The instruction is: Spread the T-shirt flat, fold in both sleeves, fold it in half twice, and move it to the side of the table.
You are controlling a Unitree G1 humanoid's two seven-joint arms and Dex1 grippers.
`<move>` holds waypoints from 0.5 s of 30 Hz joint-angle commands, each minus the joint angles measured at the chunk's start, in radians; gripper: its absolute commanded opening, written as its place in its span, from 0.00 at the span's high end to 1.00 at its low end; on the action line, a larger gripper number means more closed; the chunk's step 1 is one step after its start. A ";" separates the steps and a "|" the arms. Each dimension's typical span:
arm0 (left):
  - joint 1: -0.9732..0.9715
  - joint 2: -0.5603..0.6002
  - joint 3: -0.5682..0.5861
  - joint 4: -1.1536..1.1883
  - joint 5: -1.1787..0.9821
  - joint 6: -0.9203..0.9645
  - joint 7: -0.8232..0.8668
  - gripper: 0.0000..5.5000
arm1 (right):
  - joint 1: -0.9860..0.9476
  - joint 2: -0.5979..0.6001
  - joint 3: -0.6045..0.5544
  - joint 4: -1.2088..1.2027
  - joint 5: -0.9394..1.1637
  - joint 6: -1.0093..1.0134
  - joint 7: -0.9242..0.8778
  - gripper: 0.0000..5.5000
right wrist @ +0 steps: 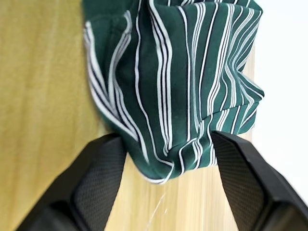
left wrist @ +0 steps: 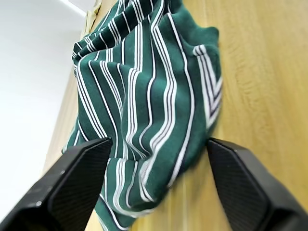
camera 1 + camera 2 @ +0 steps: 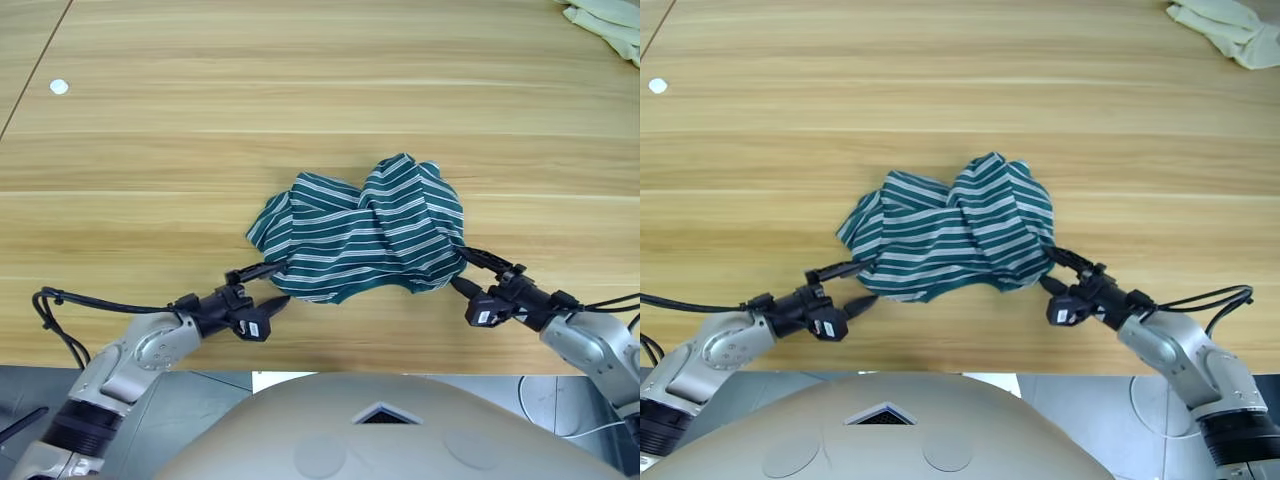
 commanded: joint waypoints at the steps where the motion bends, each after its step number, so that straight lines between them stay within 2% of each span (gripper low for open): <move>1: 0.001 -0.001 -0.061 0.124 0.127 0.082 -0.024 0.34 | 0.029 0.016 0.094 0.067 -0.091 0.038 0.054 0.43; 3: -0.008 -0.001 -0.070 0.134 0.131 0.081 -0.014 0.34 | 0.027 0.014 0.102 0.071 -0.093 0.042 0.046 0.43; 6: -0.014 0.012 -0.075 0.149 0.141 0.087 -0.005 0.34 | 0.039 0.005 0.098 0.073 -0.090 0.053 0.032 0.54; 15: 0.007 0.048 -0.084 0.152 0.116 0.065 -0.007 0.64 | 0.062 -0.025 0.059 0.075 -0.066 0.069 0.006 0.87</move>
